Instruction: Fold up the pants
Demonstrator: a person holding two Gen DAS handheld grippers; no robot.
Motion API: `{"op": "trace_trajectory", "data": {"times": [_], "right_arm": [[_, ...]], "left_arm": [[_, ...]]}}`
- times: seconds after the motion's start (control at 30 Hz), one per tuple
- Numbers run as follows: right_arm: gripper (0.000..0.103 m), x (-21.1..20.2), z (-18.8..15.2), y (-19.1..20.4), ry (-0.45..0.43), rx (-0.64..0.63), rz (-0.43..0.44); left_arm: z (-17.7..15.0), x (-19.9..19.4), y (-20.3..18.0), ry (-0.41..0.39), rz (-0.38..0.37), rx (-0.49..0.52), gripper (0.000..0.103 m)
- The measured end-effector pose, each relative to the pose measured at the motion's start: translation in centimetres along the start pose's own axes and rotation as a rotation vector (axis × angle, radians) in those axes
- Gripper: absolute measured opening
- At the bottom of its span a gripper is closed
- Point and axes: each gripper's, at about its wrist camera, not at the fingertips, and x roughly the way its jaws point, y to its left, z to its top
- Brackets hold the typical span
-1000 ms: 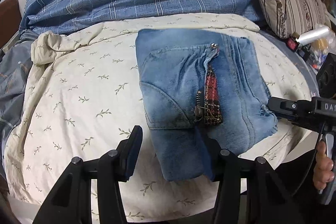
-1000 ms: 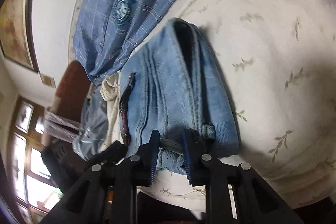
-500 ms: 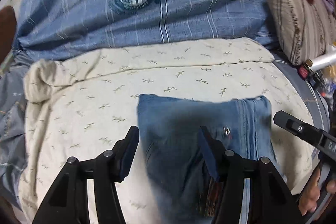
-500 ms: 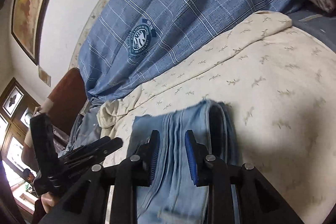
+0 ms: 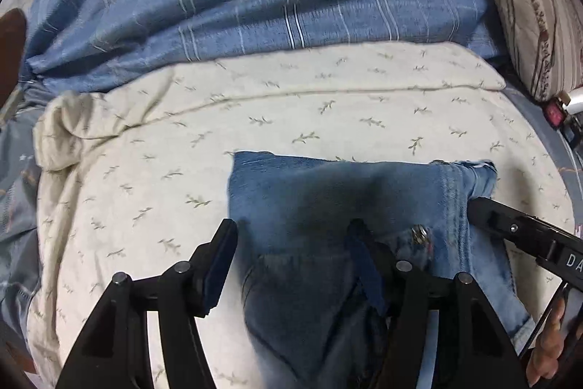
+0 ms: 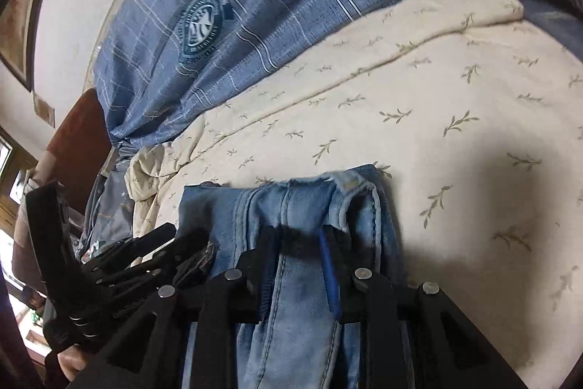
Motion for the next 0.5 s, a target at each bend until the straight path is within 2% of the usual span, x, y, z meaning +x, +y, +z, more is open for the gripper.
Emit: {"op": "trace_trajectory", "data": {"times": [0.23, 0.37, 0.5], "right_arm": [[0.027, -5.5, -4.0, 2.8, -0.088, -0.122, 0.092], [0.027, -6.4, -6.2, 3.5, -0.074, -0.144, 0.098], [0.027, -6.8, -8.0, 3.8, -0.062, -0.165, 0.083]], "left_arm": [[-3.1, -6.3, 0.6, -0.156, 0.069, 0.024, 0.068], [-4.5, -8.9, 0.8, -0.212, 0.081, 0.024, 0.07], [-5.6, -10.1, 0.9, -0.228, 0.075, 0.014, 0.07]]}}
